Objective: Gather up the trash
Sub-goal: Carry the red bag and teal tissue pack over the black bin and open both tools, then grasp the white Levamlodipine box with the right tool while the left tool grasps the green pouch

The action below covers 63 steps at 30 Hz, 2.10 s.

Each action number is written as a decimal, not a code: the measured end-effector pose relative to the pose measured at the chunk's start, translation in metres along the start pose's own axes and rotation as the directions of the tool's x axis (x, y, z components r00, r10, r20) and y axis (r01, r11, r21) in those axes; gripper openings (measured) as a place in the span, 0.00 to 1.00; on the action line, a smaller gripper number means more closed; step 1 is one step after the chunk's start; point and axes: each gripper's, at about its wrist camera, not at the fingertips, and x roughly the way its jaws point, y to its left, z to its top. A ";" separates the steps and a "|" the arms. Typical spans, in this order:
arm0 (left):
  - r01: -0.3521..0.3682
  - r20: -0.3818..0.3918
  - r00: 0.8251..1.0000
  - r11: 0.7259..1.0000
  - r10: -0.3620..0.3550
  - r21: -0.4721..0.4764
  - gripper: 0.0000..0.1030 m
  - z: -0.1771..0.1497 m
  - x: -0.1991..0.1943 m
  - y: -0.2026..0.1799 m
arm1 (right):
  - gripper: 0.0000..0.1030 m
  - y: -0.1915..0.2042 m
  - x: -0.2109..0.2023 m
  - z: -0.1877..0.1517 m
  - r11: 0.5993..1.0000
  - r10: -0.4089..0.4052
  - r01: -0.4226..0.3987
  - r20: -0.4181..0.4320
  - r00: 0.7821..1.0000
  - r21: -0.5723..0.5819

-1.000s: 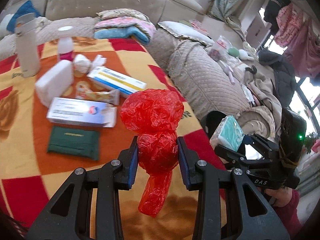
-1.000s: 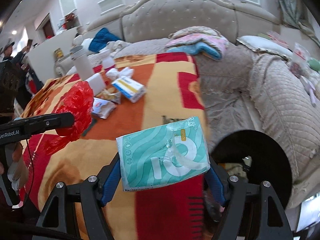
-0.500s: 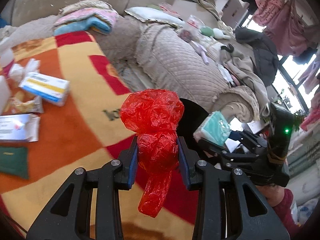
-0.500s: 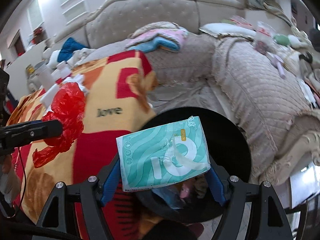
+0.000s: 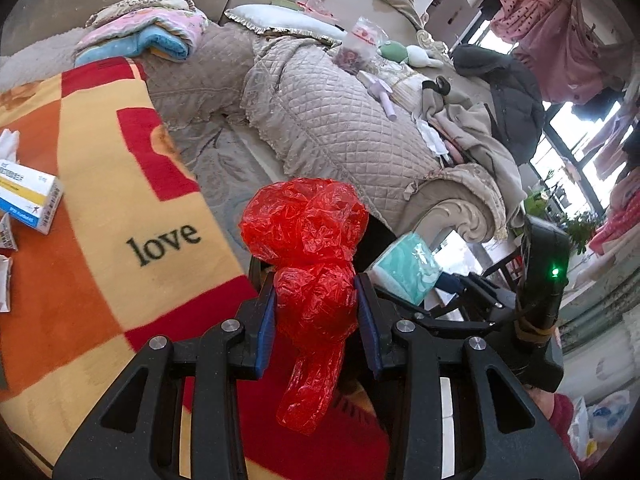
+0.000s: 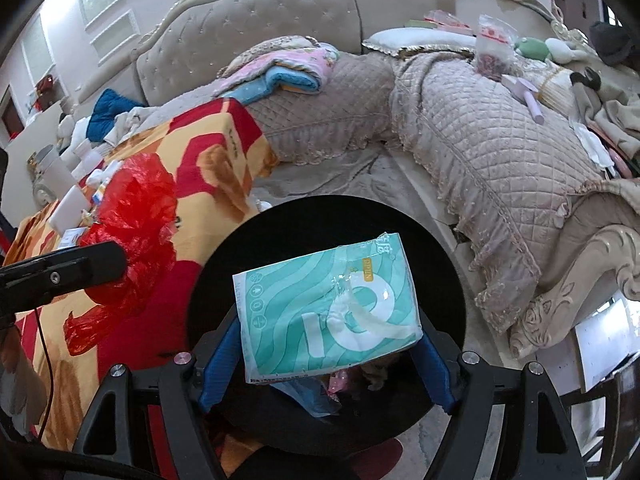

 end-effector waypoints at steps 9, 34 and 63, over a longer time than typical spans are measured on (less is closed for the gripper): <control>0.003 -0.005 1.000 1.000 -0.003 -0.019 0.59 -0.002 -0.002 0.006 | 0.84 -0.008 -0.004 -0.003 0.999 -0.008 0.007 0.008 1.000 0.046; -0.257 0.078 0.961 0.962 0.264 -0.088 0.59 -0.032 -0.068 0.073 | 0.84 0.088 -0.003 0.000 0.990 0.080 -0.080 -0.003 0.997 -0.112; -0.268 -0.015 0.959 0.889 0.282 -0.372 0.59 -0.109 -0.181 0.251 | 0.84 0.211 0.023 0.004 0.923 0.220 -0.237 -0.088 0.971 -0.304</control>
